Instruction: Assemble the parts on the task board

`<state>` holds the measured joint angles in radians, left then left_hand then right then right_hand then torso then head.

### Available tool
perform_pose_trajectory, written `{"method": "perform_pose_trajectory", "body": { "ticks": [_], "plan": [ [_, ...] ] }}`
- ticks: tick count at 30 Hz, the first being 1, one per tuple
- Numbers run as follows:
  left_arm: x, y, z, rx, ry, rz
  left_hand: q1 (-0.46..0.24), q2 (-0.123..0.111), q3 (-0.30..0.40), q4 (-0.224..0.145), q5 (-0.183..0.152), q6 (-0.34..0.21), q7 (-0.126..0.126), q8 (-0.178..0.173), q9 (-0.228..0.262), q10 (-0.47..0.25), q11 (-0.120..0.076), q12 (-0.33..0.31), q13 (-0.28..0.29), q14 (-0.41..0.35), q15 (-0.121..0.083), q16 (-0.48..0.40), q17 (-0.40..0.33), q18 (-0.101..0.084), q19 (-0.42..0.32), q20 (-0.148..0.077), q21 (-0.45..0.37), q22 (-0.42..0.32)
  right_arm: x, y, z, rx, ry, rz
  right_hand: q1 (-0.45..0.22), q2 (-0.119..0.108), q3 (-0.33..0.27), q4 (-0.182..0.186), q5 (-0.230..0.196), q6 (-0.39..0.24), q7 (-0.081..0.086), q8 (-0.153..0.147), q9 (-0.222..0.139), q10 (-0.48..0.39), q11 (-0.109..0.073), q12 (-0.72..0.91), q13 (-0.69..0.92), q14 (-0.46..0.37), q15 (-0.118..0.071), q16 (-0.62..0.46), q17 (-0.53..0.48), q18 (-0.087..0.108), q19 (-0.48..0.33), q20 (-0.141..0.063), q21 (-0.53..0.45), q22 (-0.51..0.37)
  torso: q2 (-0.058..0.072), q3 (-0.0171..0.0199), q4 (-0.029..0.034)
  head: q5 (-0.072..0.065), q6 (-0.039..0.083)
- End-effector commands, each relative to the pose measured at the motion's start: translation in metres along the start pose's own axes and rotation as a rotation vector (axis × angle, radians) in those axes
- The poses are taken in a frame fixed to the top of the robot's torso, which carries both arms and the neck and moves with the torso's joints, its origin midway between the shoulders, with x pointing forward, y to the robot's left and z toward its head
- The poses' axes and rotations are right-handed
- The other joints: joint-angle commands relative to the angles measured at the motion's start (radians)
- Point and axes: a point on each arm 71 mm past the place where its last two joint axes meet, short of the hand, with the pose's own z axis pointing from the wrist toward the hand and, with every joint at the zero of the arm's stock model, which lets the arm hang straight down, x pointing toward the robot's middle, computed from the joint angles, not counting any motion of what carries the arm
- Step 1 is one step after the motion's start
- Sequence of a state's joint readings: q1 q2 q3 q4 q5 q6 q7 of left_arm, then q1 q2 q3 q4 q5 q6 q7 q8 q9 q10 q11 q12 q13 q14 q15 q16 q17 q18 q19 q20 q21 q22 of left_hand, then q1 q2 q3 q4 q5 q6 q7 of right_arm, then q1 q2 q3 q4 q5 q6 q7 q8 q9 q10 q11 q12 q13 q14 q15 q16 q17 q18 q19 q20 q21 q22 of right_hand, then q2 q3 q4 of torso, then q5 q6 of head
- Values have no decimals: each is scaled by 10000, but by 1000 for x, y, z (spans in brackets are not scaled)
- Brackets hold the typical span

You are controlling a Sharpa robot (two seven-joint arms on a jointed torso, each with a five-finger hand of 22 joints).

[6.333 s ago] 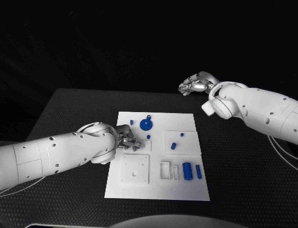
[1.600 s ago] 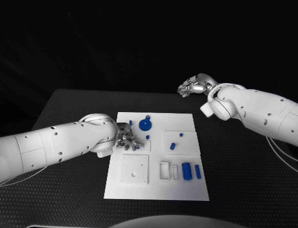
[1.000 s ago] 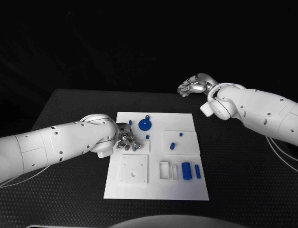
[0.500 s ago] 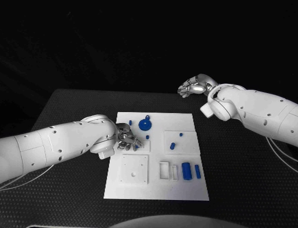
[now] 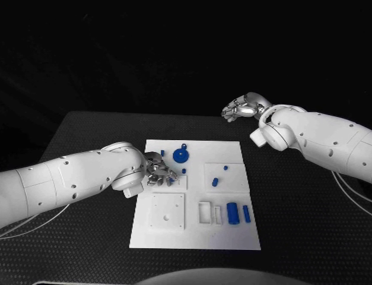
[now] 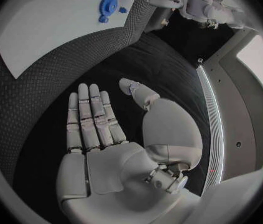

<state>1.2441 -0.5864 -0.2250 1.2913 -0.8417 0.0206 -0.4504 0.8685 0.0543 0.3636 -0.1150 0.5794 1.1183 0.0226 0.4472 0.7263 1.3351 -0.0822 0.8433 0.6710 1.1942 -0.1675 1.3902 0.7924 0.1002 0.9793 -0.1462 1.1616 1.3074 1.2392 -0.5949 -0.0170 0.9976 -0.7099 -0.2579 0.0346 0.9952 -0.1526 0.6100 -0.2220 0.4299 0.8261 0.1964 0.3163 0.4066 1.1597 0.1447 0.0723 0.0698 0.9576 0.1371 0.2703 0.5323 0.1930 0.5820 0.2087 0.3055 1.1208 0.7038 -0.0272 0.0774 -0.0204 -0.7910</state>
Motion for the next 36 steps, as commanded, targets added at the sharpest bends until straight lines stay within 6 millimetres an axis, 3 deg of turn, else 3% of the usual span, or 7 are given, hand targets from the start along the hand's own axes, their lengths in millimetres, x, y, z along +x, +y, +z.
{"method": "perform_pose_trajectory", "body": {
  "ticks": [1,4,6,7,19,30,36],
  "plan": [
    [1,0,0,106,273,-86,16,153,1655,-1719,-35,19,7,-61,18,97,0,-44,-7,248,-195,27,-8,-25,19,-1120,36,125,1,0,0,-47,124,36,-40,-11,-76,0,36,-61,6,63,-16,-60,42,-32,-6,-88,-9,-61,-15,-123,-64,4,-50,12,-8,2,9,2,-9],
    [1,1,0,81,350,-61,1,202,1700,-1749,-26,28,3,-57,28,106,-3,-34,-1,255,-196,46,-1,-25,7,-1121,39,132,1,0,0,-43,146,41,-39,-14,-77,-1,38,-63,7,63,-17,-62,42,-33,-6,-89,-8,-61,-15,-124,-65,3,-54,14,-10,0,7,2,-8],
    [1,2,0,62,429,-52,193,-374,3280,-1375,-2166,31,1,-88,72,117,25,-37,-4,241,-208,69,-3,-45,4,-1109,-10,102,1,0,0,-33,147,66,-38,-14,-77,-2,39,-63,7,63,-18,-62,43,-33,-6,-91,-8,-62,-15,-124,-65,3,-55,15,-7,-6,7,1,-10],
    [1,2,0,56,456,-41,88,-420,3569,-1338,-2252,44,22,-98,80,131,-6,-30,-5,263,-208,76,-10,-58,48,-1108,20,117,1,0,0,-30,148,69,-38,-15,-78,-2,39,-63,7,63,-18,-63,43,-33,-6,-91,-8,-62,-16,-124,-65,3,-56,15,-6,-7,8,2,-9],
    [-7,3,-2,73,1011,-206,-542,8,3920,-1417,-2506,-141,71,-194,379,1,53,-29,2,169,-143,57,-52,-84,8,-1119,35,147,2,-1,-1,-30,188,81,-36,-14,-79,-3,42,-66,7,64,-19,-65,43,-34,-6,-99,-5,-67,-18,-127,-69,3,-66,21,-1,-6,5,12,1],
    [-21,-1,-8,818,1177,-1196,-626,41,3981,-1477,-2506,-155,72,-207,489,-13,66,-15,9,147,-134,63,-57,-87,-19,-1121,28,149,6,3,-2,-248,474,-144,19,-5,-67,-46,41,-75,-2,69,-25,-82,46,-38,-8,-122,3,-78,-23,-134,-84,-3,-100,45,-7,-3,20,25,42],
    [-25,3,-9,1350,1741,-2293,-644,44,3997,-1495,-2508,-156,73,-211,519,-18,67,-11,11,144,-134,66,-59,-90,-30,-1120,20,147,15,7,-5,-611,1022,-657,162,-4,-60,-197,-23,-61,-22,95,-28,-66,32,-23,0,-159,21,-93,-31,-154,-111,-7,-166,93,-7,-4,7,44,137]
  ]
}}
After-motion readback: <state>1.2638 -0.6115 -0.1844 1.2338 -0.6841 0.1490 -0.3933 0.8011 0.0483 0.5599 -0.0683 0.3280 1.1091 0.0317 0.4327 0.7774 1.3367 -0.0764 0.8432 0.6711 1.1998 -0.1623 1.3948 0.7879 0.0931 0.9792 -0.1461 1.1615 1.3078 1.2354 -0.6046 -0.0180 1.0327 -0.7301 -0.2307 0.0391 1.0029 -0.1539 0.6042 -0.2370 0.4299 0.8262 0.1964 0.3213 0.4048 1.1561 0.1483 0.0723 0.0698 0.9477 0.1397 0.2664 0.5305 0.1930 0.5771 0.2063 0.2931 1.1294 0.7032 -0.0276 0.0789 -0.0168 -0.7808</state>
